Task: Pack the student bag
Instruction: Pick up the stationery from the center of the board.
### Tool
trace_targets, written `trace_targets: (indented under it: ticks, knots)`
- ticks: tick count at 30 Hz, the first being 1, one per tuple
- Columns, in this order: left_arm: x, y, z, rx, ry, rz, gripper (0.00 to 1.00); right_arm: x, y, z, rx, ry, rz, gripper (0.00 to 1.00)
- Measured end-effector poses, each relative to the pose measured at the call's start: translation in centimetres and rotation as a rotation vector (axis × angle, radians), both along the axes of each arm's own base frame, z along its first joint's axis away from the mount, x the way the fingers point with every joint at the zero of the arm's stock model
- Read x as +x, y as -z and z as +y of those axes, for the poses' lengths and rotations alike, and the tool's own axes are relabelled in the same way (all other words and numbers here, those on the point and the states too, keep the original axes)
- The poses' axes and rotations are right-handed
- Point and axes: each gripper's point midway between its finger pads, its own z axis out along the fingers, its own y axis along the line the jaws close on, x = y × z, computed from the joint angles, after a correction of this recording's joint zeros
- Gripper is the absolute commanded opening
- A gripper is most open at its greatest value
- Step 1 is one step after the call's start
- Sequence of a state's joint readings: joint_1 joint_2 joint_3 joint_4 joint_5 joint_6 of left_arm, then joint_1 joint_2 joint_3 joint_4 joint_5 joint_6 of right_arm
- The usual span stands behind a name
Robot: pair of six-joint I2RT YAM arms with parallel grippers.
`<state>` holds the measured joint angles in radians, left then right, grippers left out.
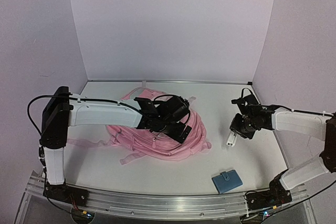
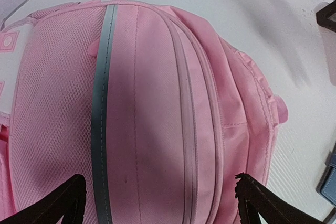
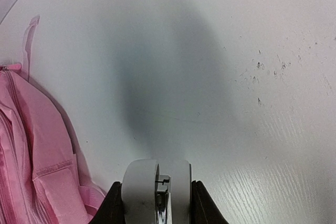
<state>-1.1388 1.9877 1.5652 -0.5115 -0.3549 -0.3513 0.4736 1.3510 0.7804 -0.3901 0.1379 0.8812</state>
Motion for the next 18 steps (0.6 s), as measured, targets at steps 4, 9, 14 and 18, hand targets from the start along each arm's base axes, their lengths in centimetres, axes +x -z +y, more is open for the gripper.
trace_targets:
  ticks: [4, 9, 14, 18]
  knots:
    - [1.1, 0.9, 1.1, 0.108, -0.050, -0.038, 1.00, -0.1, 0.1, -0.1, -0.003, -0.004, 0.002, 0.00]
    - [1.6, 0.9, 2.4, 0.166, -0.093, -0.075, 0.99, -0.2, 0.1, -0.1, -0.006, -0.009, 0.002, 0.00]
    - [1.6, 0.3, 2.6, 0.171, -0.110, -0.107, 0.99, -0.2, -0.7, -0.1, 0.005, -0.013, -0.020, 0.00]
    - [1.7, -0.2, 2.7, 0.169, -0.117, -0.119, 1.00, -0.2, -1.1, 0.0, 0.015, -0.017, -0.033, 0.00]
